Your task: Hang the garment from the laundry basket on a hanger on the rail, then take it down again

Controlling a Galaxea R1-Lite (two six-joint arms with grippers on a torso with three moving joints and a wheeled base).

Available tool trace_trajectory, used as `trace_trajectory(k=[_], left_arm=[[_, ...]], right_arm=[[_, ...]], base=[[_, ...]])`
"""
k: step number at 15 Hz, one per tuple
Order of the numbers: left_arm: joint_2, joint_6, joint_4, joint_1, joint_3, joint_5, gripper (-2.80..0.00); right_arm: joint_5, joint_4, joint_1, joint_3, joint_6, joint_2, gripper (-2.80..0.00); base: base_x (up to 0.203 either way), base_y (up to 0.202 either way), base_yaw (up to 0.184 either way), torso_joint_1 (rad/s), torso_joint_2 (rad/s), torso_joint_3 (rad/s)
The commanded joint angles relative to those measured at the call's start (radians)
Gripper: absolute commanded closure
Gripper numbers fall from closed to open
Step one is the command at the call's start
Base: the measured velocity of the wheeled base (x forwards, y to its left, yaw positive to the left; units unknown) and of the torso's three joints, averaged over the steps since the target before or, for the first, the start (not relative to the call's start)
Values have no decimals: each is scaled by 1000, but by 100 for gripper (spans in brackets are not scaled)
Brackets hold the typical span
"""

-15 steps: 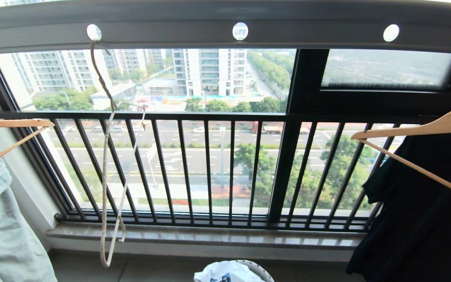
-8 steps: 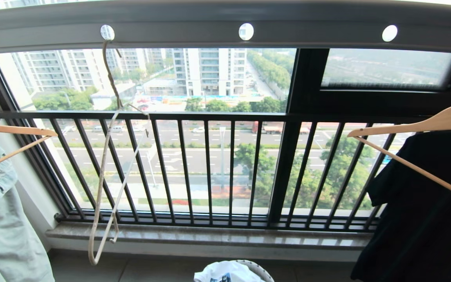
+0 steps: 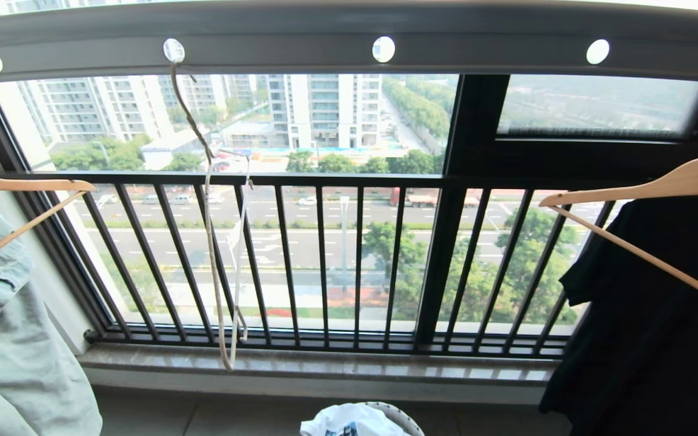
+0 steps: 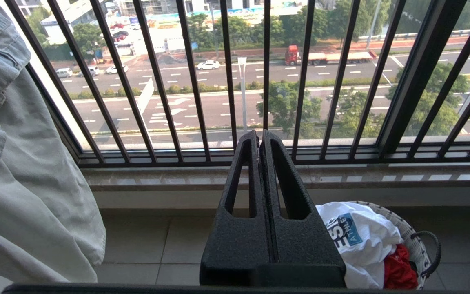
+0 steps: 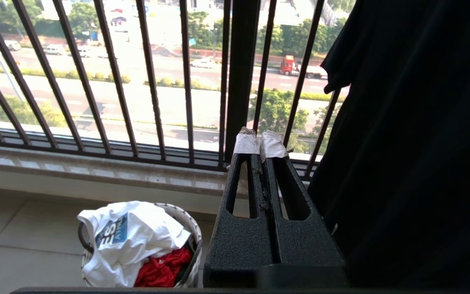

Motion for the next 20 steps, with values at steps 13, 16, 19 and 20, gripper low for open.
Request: trace_trajectory(k=[13, 16, 19, 20], left_arm=[[-1, 0, 0, 0, 1, 0, 0], [-1, 0, 0, 0, 2, 0, 0], [-1, 0, 0, 0, 1, 0, 0], [1, 0, 0, 0, 0, 0, 0]], right_arm=[[0, 0, 0, 0, 3, 3, 0], [-1, -2, 0, 2, 6, 3, 0], [0, -2, 0, 0, 2, 3, 0], [-1, -2, 0, 0, 4, 3, 0]], base=[[0, 0, 0, 0, 0, 0], [0, 0, 0, 0, 0, 0], [0, 0, 0, 0, 0, 0], [0, 0, 0, 0, 0, 0]])
